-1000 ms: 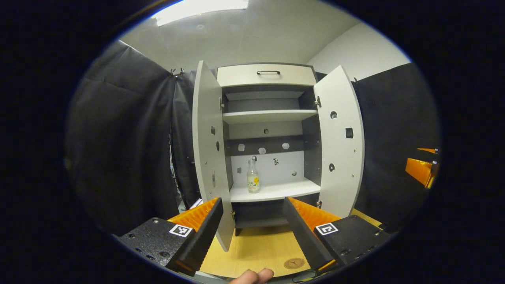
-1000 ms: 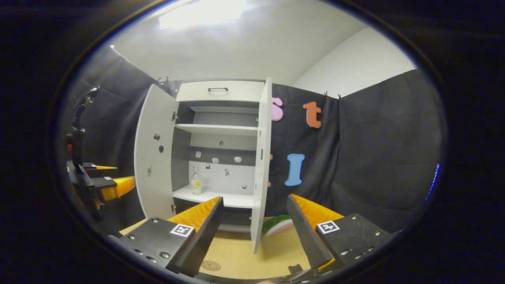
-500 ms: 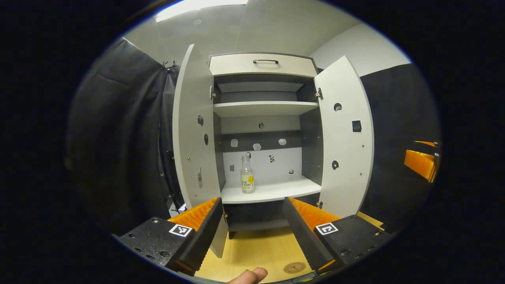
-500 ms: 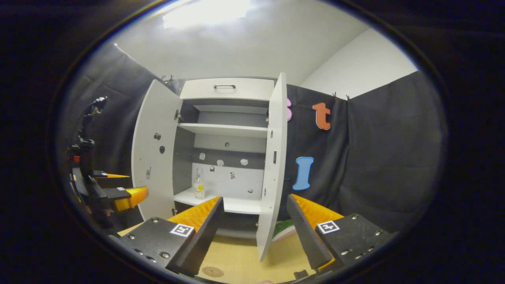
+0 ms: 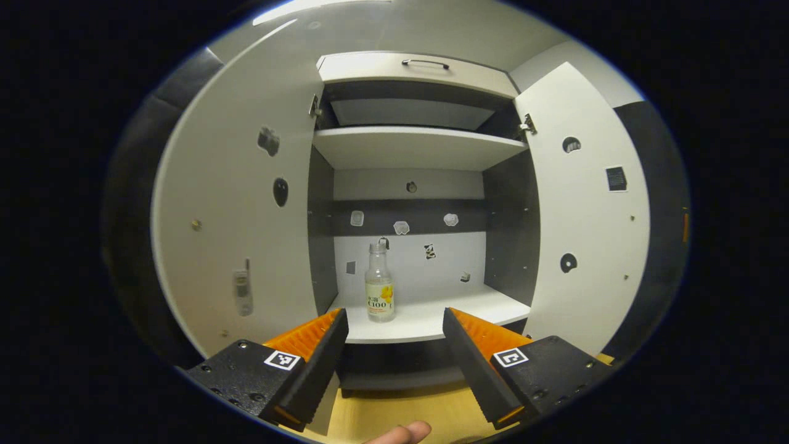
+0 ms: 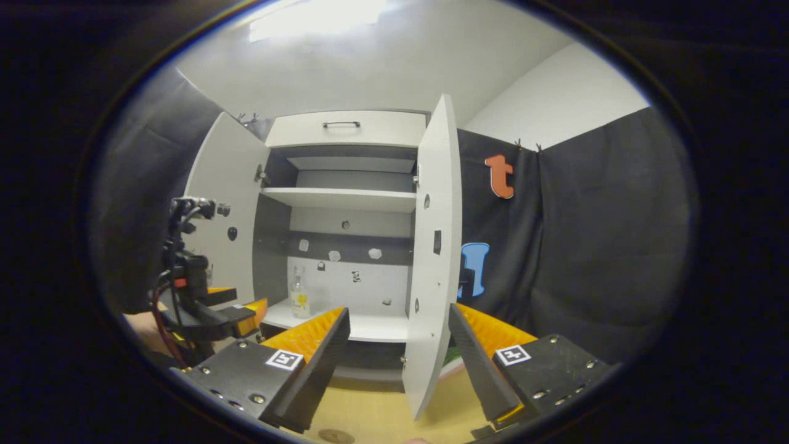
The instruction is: Grasp the bottle in the cabinet with the left hand and place it on the coaster, then close the right door with the right hand and the left door with the left hand.
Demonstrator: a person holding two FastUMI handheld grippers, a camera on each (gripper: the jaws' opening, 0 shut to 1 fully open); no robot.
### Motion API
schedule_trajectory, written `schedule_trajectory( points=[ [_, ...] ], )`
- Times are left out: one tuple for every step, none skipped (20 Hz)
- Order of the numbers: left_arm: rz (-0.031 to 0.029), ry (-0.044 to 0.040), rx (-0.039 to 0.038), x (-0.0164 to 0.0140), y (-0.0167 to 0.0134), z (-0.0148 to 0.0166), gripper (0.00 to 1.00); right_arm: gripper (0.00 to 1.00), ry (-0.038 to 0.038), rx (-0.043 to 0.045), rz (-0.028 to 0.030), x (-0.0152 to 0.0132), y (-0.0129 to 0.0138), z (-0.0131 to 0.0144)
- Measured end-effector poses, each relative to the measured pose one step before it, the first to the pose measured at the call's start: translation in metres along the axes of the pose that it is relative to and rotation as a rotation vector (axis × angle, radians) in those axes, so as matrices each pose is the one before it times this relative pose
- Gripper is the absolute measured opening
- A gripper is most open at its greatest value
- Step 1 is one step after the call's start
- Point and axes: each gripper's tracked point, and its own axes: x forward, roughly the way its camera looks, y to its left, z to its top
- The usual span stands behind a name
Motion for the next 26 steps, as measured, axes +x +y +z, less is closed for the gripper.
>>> schedule_trajectory(
  points=[
    [0.00254,0.00058,-0.01159,0.01922,0.00237,-0.00562,0.98,0.93,-0.00352,-0.00809,-0.00363,0.00248,0.00183,-0.00011],
    [0.00805,0.00058,-0.01014,0.021,0.00375,-0.00424,0.98,0.98,-0.00496,-0.00491,0.00373,0.00187,0.00352,-0.00066],
    [0.00607,0.00238,-0.01039,0.01906,0.00218,-0.0034,0.98,0.98,-0.00849,-0.00182,0.0033,0.0026,0.00282,0.00184],
    [-0.00068,-0.00357,-0.00451,0.01837,-0.00087,-0.00265,0.98,0.93,-0.01126,-0.00205,0.00388,0.00273,0.00114,0.00075],
    [0.00909,-0.01133,0.01327,0.01672,0.0028,-0.00122,0.98,0.98,-0.0085,-0.00065,0.00361,0.00248,0.00137,0.00109],
    [0.01247,-0.00168,0.0132,0.01804,0.00312,-0.00179,0.99,0.98,-0.00111,-0.00128,0.00103,0.00124,0.00098,-0.00157],
    [0.00378,0.0023,0.00618,0.01565,0.00033,-0.00409,0.99,0.93,0.00156,-0.0023,-0.0043,0.00004,-0.00051,-0.00126],
    [0.00722,-0.00019,0.00097,0.01396,0.00157,-0.00218,0.99,0.93,-0.0004,-0.00316,-0.00284,-0.00001,-0.00201,-0.00076],
    [0.02297,0.00483,-0.00541,0.01251,0.00395,-0.00351,0.99,0.93,-0.00093,0.00371,-0.00474,-0.00011,-0.00179,-0.00068],
    [0.0286,0.01618,-0.00862,0.01025,0.00458,-0.00516,0.99,0.98,-0.00222,0.01474,0.003,0.00008,-0.00161,-0.00221],
    [0.01008,0.01123,-0.02009,0.00987,0.00028,-0.00568,0.99,0.98,-0.00052,0.0214,0.00107,0.00045,-0.00169,-0.00093],
    [-0.0028,0.0115,-0.01952,0.00718,-0.0031,-0.0026,0.99,0.98,0.00441,0.01536,-0.00281,-0.0009,-0.0047,-0.0042],
    [0.00268,0.00716,-0.00844,0.0085,-0.00058,-0.0028,1.0,0.98,0.00864,0.00457,-0.0111,-0.00124,-0.00624,-0.00381],
    [0.00577,0.00251,0.00324,0.0092,0.00102,-0.00065,1.0,0.98,0.00746,-0.00669,-0.01455,-0.0023,-0.00842,-0.00425],
    [0.01081,0.00209,0.00075,0.00885,0.0031,-0.00031,1.0,0.98,0.00924,-0.00579,-0.01148,-0.00276,-0.00632,-0.00286],
    [-0.00329,0.00872,0.00833,0.00792,-0.0002,-0.0006,1.0,0.98,0.00674,-0.00299,-0.00797,-0.00335,-0.00356,-0.00347],
    [0.0156,0.00438,0.0168,0.00605,0.0043,-0.00058,1.0,0.98,0.00269,0.00005,-0.01266,-0.00335,-0.00553,-0.0005],
    [0.02904,0.00738,0.01908,0.00616,0.0079,-0.00093,1.0,0.98,-0.00217,-0.00356,-0.00796,-0.0035,-0.00484,-0.00006],
    [0.01336,0.00979,0.00458,0.00493,0.00125,-0.00137,1.0,0.93,-0.00238,-0.01104,-0.00383,-0.00363,-0.00303,0.00074],
    [-0.0061,0.00236,-0.00302,0.0037,-0.00308,0.00007,1.0,0.93,-0.00335,-0.01774,-0.00758,-0.00328,-0.00428,0.00013],
    [-0.00692,-0.00703,-0.00021,0.00474,-0.0032,0.00275,1.0,0.98,-0.00214,-0.01634,-0.01412,-0.00352,-0.00639,0.00177],
    [-0.00086,-0.00545,0.01396,0.00493,-0.00083,0.00301,1.0,0.98,-0.00242,-0.00997,-0.00568,-0.0034,-0.00502,0.00078],
    [0.00666,-0.00632,0.02124,0.0066,0.00205,0.00223,1.0,0.98,-0.00071,-0.00107,-0.00476,-0.00391,-0.00397,0.00184],
    [0.00454,0.00507,0.02386,0.00475,0.00061,0.00146,1.0,0.98,-0.00203,0.0062,-0.00665,-0.00375,-0.0058,0.00031],
    [0.01962,0.01294,0.03,0.00402,0.00335,-0.00147,1.0,0.98,0.0023,0.00807,-0.00751,-0.0044,-0.0055,0.00054],
    [-0.0062,0.02035,0.01422,0.00001,-0.00183,-0.00339,0.98,0.98,0.00216,0.00832,-0.00911,-0.00502,-0.00553,-0.00161]
  ],
)
